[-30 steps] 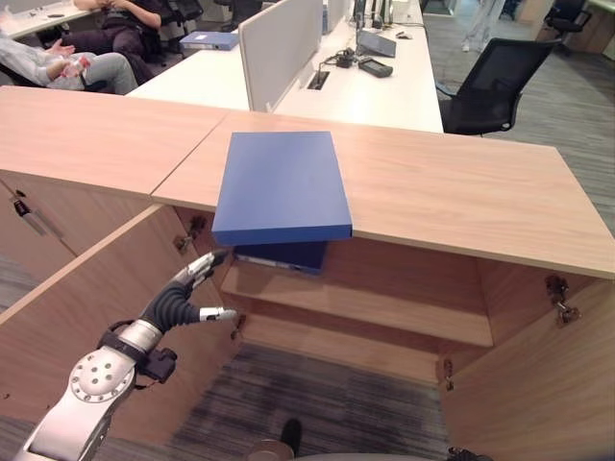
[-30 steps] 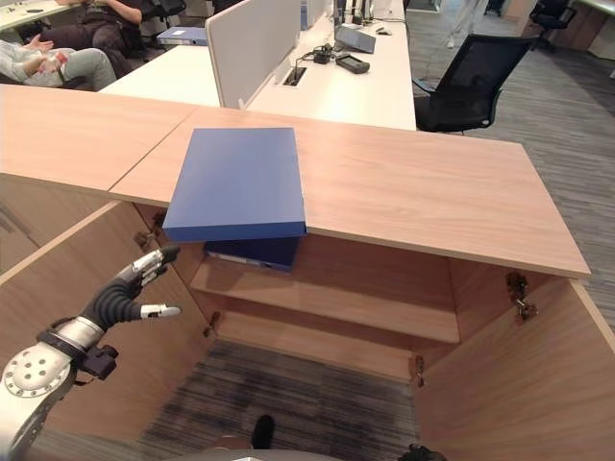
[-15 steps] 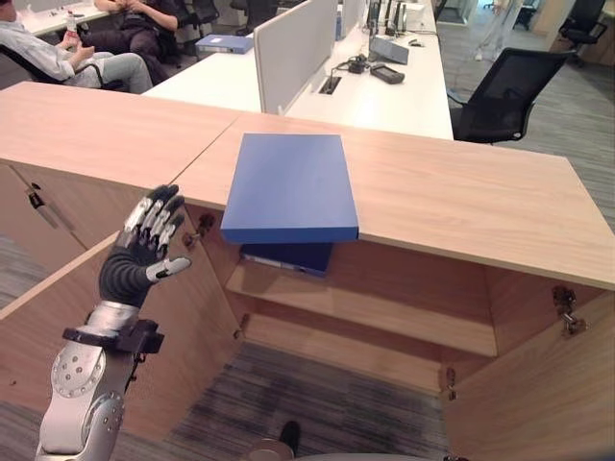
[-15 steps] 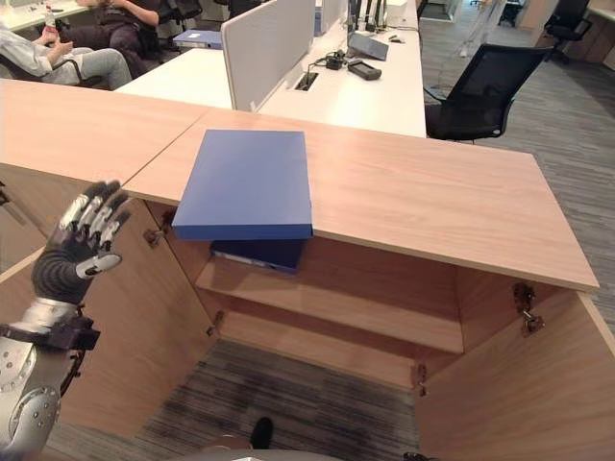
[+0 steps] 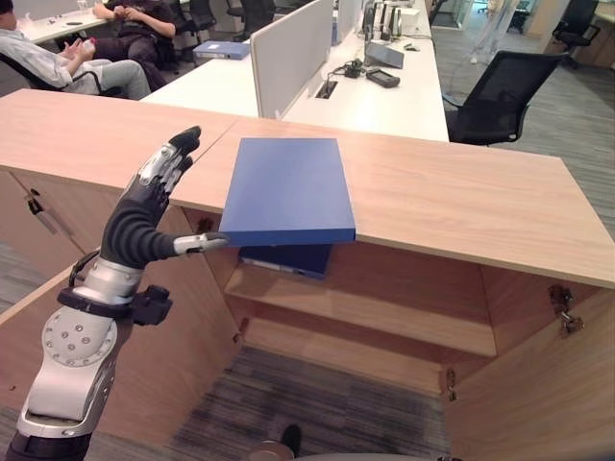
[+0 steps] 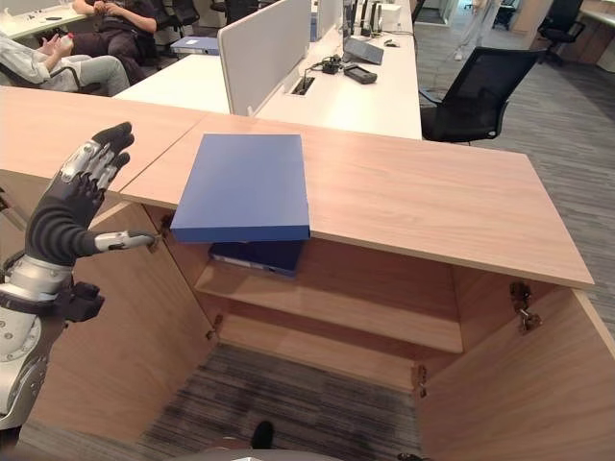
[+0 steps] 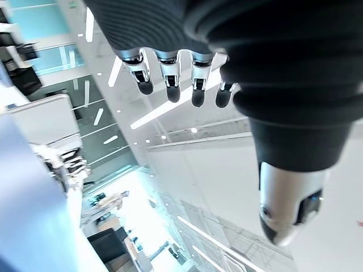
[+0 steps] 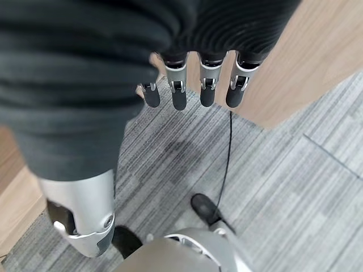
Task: Put the empty folder in the office cabinet
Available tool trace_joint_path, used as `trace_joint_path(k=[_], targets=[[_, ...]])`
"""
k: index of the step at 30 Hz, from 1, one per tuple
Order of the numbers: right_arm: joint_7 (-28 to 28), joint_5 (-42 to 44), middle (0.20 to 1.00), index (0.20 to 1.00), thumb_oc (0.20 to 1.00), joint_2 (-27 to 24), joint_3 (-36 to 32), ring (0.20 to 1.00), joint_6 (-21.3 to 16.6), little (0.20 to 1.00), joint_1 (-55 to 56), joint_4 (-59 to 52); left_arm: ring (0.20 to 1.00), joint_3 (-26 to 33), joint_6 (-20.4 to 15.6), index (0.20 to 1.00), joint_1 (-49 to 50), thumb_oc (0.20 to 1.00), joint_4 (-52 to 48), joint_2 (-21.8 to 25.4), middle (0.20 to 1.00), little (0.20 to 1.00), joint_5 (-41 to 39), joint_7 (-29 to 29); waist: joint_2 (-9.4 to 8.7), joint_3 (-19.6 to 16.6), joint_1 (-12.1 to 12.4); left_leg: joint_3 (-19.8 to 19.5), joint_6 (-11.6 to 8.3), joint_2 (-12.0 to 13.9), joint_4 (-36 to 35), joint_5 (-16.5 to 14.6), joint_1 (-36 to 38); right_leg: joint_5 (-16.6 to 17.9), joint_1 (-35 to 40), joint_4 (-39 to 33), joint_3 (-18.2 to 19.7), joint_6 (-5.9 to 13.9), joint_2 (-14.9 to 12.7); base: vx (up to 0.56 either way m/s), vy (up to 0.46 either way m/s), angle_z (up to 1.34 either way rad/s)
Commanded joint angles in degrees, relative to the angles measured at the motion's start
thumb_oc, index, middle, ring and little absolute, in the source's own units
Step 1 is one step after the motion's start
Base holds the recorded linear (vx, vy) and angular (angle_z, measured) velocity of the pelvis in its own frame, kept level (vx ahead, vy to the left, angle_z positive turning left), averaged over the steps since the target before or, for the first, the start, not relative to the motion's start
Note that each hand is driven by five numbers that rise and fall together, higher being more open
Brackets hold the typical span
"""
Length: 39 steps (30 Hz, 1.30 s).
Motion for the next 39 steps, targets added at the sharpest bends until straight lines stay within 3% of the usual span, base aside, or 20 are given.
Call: trace_joint_path(k=[1, 8, 20, 33, 39], targets=[[-2.04, 0.21, 1.0, 1.0, 1.0, 0.67, 2.43, 1.0, 1.31, 1.0, -2.76, 0.02, 1.0, -0.76, -3.21, 1.0, -3.4, 1.0, -1.08, 0.61, 1.0, 1.0, 4.21, 4.92, -1.23, -0.68, -0.39, 1.08, -0.94, 2.63, 0.7, -10.0, 5.6, 5.31, -5.23, -0.04, -0.37, 4.67, -4.45, 0.0, 0.0, 0.0], [-3.4, 0.69, 1.0, 1.0, 1.0, 1.18, 2.72, 1.0, 1.46, 1.0, -2.34, -0.49, 1.0, -4.89, -2.54, 1.0, -6.98, 1.0, 0.24, 0.1, 1.0, 1.0, 13.11, 9.47, -1.36, -0.73, -1.23, 1.42, -0.93, 2.68, 0.7, -10.14, 5.73, 5.36, -5.32, -0.04, -0.06, 4.66, -4.37, 0.0, 0.0, 0.0], [-5.6, 0.47, 1.0, 1.0, 1.0, 1.71, 2.98, 1.0, 1.52, 1.0, -1.97, -0.57, 1.0, -15.01, -0.3, 1.0, -8.77, 1.0, 6.44, -1.23, 1.0, 1.0, 22.41, 10.87, -1.35, -1.07, -2.62, 2.08, -0.82, 2.75, 0.7, -10.35, 5.97, 5.46, -5.56, -0.04, 0.42, 4.74, -4.27, 0.0, 0.002, -0.04], [-7.16, 0.15, 1.0, 1.0, 1.0, 1.65, 2.08, 1.0, 1.52, 1.0, -2.15, -0.13, 1.0, -18.92, 2.0, 1.0, -6.86, 1.0, 13.57, -4.57, 1.0, 1.0, 28.39, 11.47, -1.48, -1.49, -3.03, 2.54, -0.71, 2.88, 0.7, -10.37, 5.96, 5.59, -5.86, -0.04, 0.8, 4.7, -4.18, 0.0, 0.0, 0.0], [-7.66, -0.53, 1.0, 1.0, 1.0, 1.66, 2.64, 1.0, 1.3, 1.0, -2.29, -0.2, 1.0, -20.46, 3.03, 1.0, -9.24, 1.0, 16.97, -1.46, 1.0, 1.0, 41.36, 14.45, -1.27, -1.79, -3.26, 2.74, -0.77, 2.92, 0.7, -10.62, 6.13, 5.53, -5.86, -0.04, 0.85, 4.79, -4.18, 0.0, 0.0, 0.0]])
